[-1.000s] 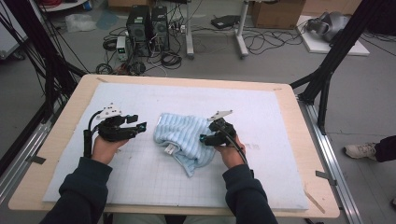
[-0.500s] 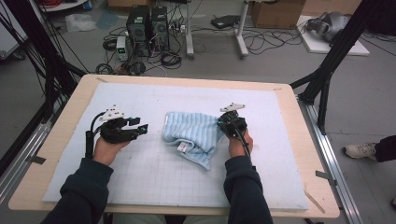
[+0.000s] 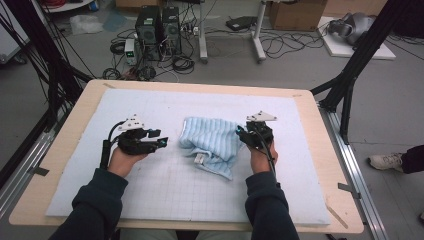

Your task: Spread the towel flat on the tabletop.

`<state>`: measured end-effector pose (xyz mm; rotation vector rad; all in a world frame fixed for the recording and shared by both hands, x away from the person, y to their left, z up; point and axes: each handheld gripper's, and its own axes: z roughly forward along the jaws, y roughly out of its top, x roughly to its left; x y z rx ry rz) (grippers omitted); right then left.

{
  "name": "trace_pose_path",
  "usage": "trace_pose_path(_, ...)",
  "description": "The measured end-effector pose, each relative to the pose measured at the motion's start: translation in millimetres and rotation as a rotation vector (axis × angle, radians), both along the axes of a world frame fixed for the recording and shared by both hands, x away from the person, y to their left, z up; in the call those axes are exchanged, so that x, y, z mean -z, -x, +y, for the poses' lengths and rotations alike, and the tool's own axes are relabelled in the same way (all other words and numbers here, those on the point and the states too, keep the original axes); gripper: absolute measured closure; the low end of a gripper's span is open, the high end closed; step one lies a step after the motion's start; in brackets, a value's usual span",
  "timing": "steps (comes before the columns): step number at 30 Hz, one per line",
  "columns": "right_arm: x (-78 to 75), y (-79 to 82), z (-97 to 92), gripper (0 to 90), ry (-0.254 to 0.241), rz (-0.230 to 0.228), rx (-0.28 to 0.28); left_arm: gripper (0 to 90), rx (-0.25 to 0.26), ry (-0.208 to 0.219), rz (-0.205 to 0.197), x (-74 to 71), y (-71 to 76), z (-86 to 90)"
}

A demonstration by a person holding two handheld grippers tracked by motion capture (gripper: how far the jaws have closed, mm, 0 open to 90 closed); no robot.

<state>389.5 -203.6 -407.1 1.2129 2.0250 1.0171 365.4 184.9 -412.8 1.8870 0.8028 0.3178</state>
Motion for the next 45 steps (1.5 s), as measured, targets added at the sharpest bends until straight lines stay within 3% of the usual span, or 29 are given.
trace_pose_path(5,-12.2,25.6,-12.4,56.3,-0.053,-0.035,-0.045,53.7,0.098,0.001,-0.007,2.1,3.3,-19.2)
trace_pose_path(10,-10.6,41.7,-19.9,53.8,-0.058,-0.038,-0.054,60.3,0.194,-0.036,-0.003,3.9,10.1,-37.2)
trace_pose_path(13,-5.9,48.9,-23.4,52.7,-0.063,-0.022,-0.055,60.7,0.215,-0.037,-0.005,2.7,13.0,-45.2)
trace_pose_path(16,-1.9,57.1,-27.1,51.9,-0.098,-0.006,-0.059,58.4,0.222,-0.043,0.0,3.4,14.5,-53.4)
trace_pose_path(21,7.5,78.2,-28.2,51.0,-0.097,0.015,-0.07,50.6,0.205,-0.149,-0.013,8.8,11.9,-75.6)
trace_pose_path(24,13.6,91.0,-29.1,50.5,-0.105,0.025,-0.077,61.7,0.193,-0.193,-0.012,11.5,10.3,-87.9)
trace_pose_path(26,15.8,99.1,-29.0,50.2,-0.098,0.036,-0.086,81.5,0.197,-0.223,-0.019,11.5,11.9,-90.5)
trace_pose_path(27,16.3,102.9,-28.9,50.2,-0.093,0.038,-0.092,85.2,0.194,-0.232,-0.022,10.5,13.3,-90.4)
trace_pose_path(32,18.1,119.3,-31.2,49.8,-0.099,0.033,-0.096,86.1,0.157,-0.204,-0.047,8.9,26.8,-77.8)
trace_pose_path(39,20.2,138.7,-32.2,49.7,-0.097,0.028,-0.098,86.3,0.117,-0.169,-0.054,13.7,48.0,-45.9)
trace_pose_path(45,23.1,147.8,-24.0,49.6,-0.095,0.038,-0.134,86.3,0.107,-0.144,-0.066,15.5,69.9,-23.5)
